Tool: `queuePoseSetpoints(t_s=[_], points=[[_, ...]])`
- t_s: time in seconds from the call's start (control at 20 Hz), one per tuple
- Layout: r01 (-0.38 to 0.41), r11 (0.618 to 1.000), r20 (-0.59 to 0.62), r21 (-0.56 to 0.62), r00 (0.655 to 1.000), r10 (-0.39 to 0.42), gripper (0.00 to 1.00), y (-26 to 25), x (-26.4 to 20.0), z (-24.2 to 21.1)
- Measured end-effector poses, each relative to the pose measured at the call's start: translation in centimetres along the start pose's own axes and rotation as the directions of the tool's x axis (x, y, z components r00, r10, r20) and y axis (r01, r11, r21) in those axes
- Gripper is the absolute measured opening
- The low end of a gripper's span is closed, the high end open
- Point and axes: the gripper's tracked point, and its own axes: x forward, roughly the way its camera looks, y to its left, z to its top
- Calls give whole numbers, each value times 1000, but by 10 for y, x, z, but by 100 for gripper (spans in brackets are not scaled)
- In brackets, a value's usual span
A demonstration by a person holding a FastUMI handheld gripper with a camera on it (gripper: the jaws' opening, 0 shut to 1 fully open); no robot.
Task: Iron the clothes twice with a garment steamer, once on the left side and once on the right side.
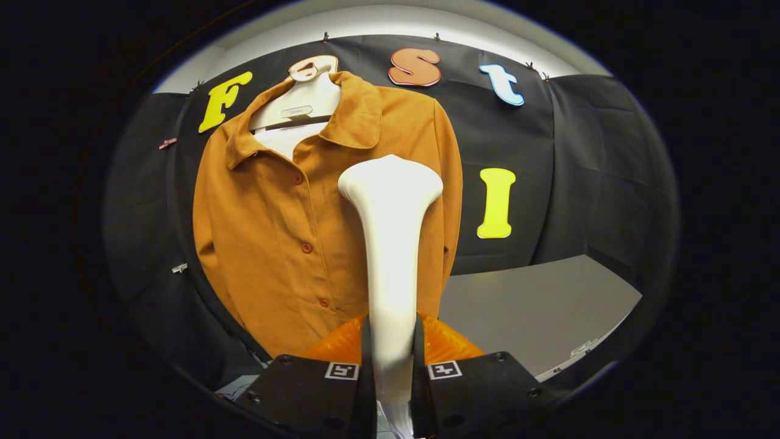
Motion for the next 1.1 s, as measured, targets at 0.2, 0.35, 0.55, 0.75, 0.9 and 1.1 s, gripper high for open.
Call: queuePoseSetpoints(t_s=[0.2,0.35,0.55,0.75,0.9,1.1], points=[[11,1000,32,7,999,-11,26,1,14,-10],[9,1000,29,-3,1000,-9,26,4,20,-24],[4,1000,5,4,1000,-4,26,6,27,-49],[6,1000,-47,20,999,-5,26,6,36,-90],[12,1000,-92,27,996,-10,26,6,44,-122],[7,1000,-152,23,988,-4,26,8,51,-171]])
